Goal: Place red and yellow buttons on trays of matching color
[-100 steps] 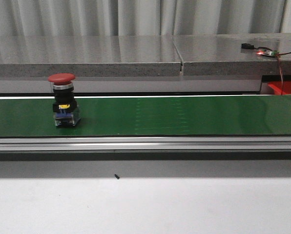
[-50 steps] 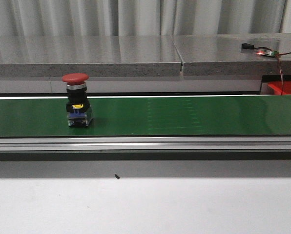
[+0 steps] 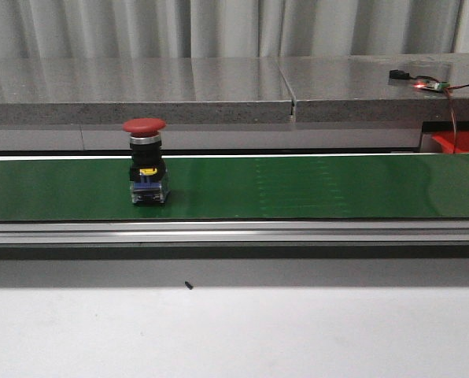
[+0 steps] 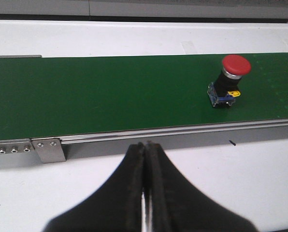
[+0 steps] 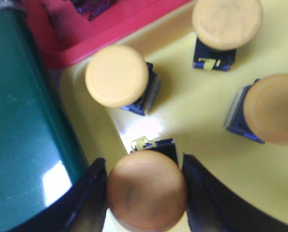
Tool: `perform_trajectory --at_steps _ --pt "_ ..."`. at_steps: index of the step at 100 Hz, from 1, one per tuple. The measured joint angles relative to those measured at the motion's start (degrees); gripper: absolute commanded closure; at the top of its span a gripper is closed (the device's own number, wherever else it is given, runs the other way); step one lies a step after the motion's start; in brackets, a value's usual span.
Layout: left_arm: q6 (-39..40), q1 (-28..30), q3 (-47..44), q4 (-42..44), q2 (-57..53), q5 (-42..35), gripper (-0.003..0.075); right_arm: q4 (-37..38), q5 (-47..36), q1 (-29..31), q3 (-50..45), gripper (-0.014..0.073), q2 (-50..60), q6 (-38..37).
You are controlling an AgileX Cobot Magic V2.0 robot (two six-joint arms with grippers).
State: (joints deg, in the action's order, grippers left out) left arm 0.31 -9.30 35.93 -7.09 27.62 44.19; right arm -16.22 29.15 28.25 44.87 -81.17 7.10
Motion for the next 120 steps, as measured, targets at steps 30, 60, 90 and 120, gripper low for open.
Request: perform_trajectory --at_steps 30,60,90,120 --pt "0.0 0.0 0.0 0.0 0.0 0.0 0.0739 -0.2 -0.3 0.0 -0.2 0.0161 -1.6 0.0" --pt "0.0 0.0 0.0 0.0 0.0 0.0 0.0739 -0.2 -0.3 0.0 -0.2 0.0077 -1.6 0.0" --pt "0.0 0.0 0.0 0.0 0.0 0.0 0.0739 -0.3 -0.7 -0.1 -0.2 0.0087 3.1 0.0" --pt "0.0 0.0 0.0 0.0 0.0 0.0 0.0739 1.0 -0.7 -8.6 -0.2 0.0108 11.0 0.3"
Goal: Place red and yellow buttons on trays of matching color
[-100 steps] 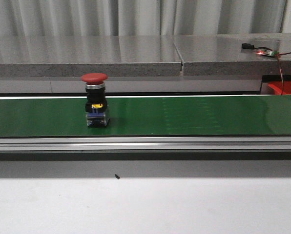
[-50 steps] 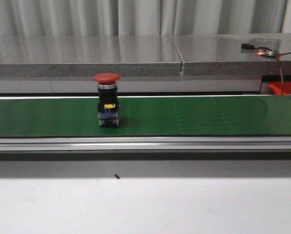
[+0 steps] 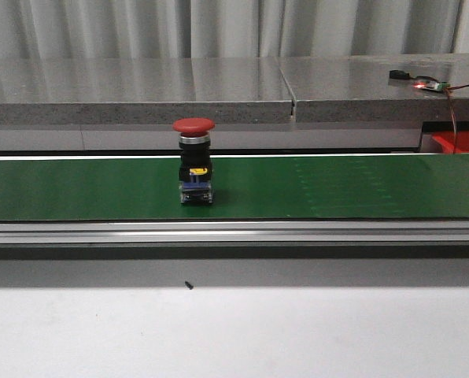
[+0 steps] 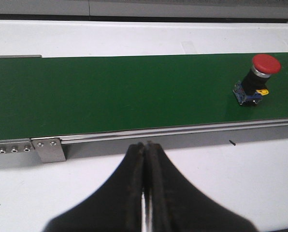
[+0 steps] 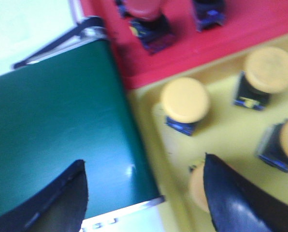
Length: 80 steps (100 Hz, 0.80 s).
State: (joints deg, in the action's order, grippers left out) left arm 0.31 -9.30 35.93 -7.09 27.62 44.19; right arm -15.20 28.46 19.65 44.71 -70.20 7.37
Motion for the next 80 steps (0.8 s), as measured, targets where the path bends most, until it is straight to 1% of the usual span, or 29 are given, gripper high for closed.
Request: perform_trajectory --at_steps 10,18,32,44,51,63,68,80 --pt "0.0 0.0 0.0 0.0 0.0 0.0 0.0739 0.1 0.0 -5.0 0.0 0.0153 0.8 0.1" --pt "0.0 0.0 0.0 0.0 0.0 0.0 0.0739 0.5 0.0 -9.2 0.0 0.0169 0.9 0.1" --pt "0.0 0.0 0.0 0.0 0.0 0.0 0.0739 0.9 0.0 -16.5 0.0 0.0169 0.9 0.1" --pt "0.0 0.0 0.0 0.0 0.0 0.0 0.0739 1.1 0.1 -21.3 0.0 0.0166 0.9 0.8" --pt "0.0 0.0 0.0 0.0 0.0 0.0 0.0739 1.2 0.9 -23.9 0.7 0.0133 0.9 2.1" --pt "0.0 0.0 0.0 0.0 0.0 0.0 0.0739 1.2 4.2 -27.9 3.2 0.001 0.8 5.1" --pt "0.0 0.0 0.0 0.0 0.0 0.0 0.0739 1.2 6.1 -29.4 4.7 -0.002 0.4 6.3" --pt "0.0 0.0 0.0 0.0 0.0 0.0 0.0739 1.2 10.4 -32.2 8.8 -0.0022 -2.2 8.3"
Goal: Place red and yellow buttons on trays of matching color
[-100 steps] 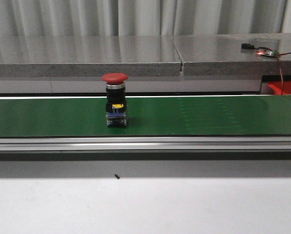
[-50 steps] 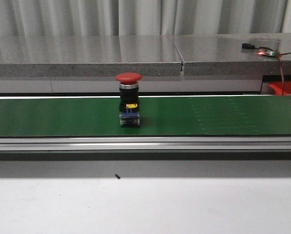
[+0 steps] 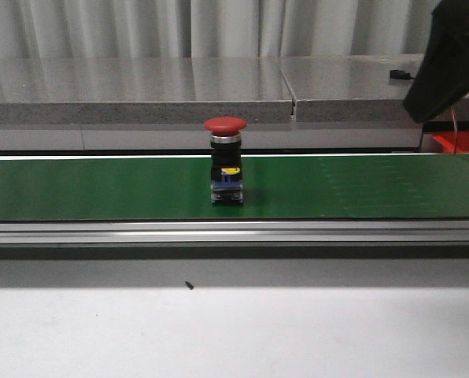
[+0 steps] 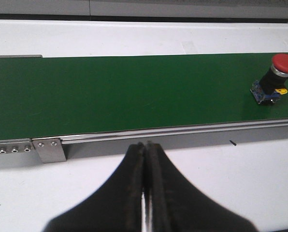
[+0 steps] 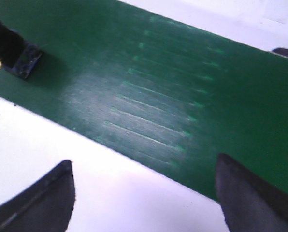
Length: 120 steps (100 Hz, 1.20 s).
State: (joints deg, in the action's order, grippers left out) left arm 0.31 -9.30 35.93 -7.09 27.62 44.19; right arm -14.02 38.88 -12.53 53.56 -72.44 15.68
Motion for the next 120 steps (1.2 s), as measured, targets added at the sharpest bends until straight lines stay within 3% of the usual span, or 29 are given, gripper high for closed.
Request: perform_trajectory --at_steps 45,99,120 --pt "0.0 0.0 0.0 0.0 0.0 0.0 0.0739 0.4 17.8 -7.7 20.2 -0.0022 -16.9 3.5" --pt "0.0 0.0 0.0 0.0 0.0 0.0 0.0739 3.0 23.2 -13.0 39.0 -0.0016 -34.2 5.8" --pt "0.0 0.0 0.0 0.0 0.0 0.0 0.0739 3.0 23.0 -13.1 40.2 0.0169 -36.1 5.8"
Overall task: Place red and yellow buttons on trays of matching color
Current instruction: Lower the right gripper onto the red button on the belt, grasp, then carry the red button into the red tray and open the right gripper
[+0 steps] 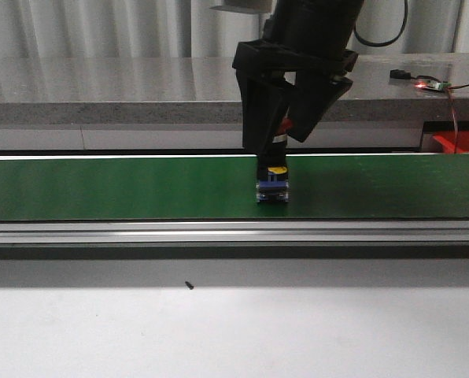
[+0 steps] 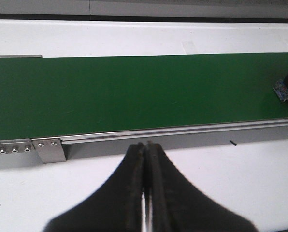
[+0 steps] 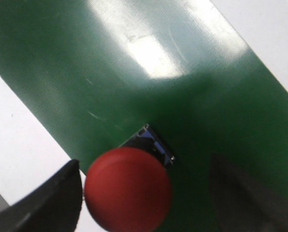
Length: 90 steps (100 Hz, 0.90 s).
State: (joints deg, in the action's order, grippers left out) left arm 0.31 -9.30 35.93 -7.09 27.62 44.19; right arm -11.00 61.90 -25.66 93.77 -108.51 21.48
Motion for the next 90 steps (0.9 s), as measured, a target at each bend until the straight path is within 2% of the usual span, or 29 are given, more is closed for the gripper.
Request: perform_trajectory --at_steps 12,20,59,71,90 --pt "0.0 0.0 0.0 0.0 0.0 0.0 0.0739 0.0 0.0 0.0 0.1 0.0302 0.0 0.0" --pt "0.0 0.0 0.0 0.0 0.0 0.0 0.0739 0.0 0.0 0.0 0.1 0.0355 0.0 0.0" --pt "0.0 0.0 0.0 0.0 0.0 0.0 0.0739 0.0 0.0 1.4 0.1 0.0359 0.8 0.1" --pt "0.0 0.0 0.0 0.0 0.0 0.0 0.0739 0.2 0.0 5.4 0.8 0.0359 3.4 0.1" --pt "0.0 0.0 0.0 0.0 0.0 0.0 0.0739 0.6 -0.5 15.5 1.9 0.0359 6.9 0.1"
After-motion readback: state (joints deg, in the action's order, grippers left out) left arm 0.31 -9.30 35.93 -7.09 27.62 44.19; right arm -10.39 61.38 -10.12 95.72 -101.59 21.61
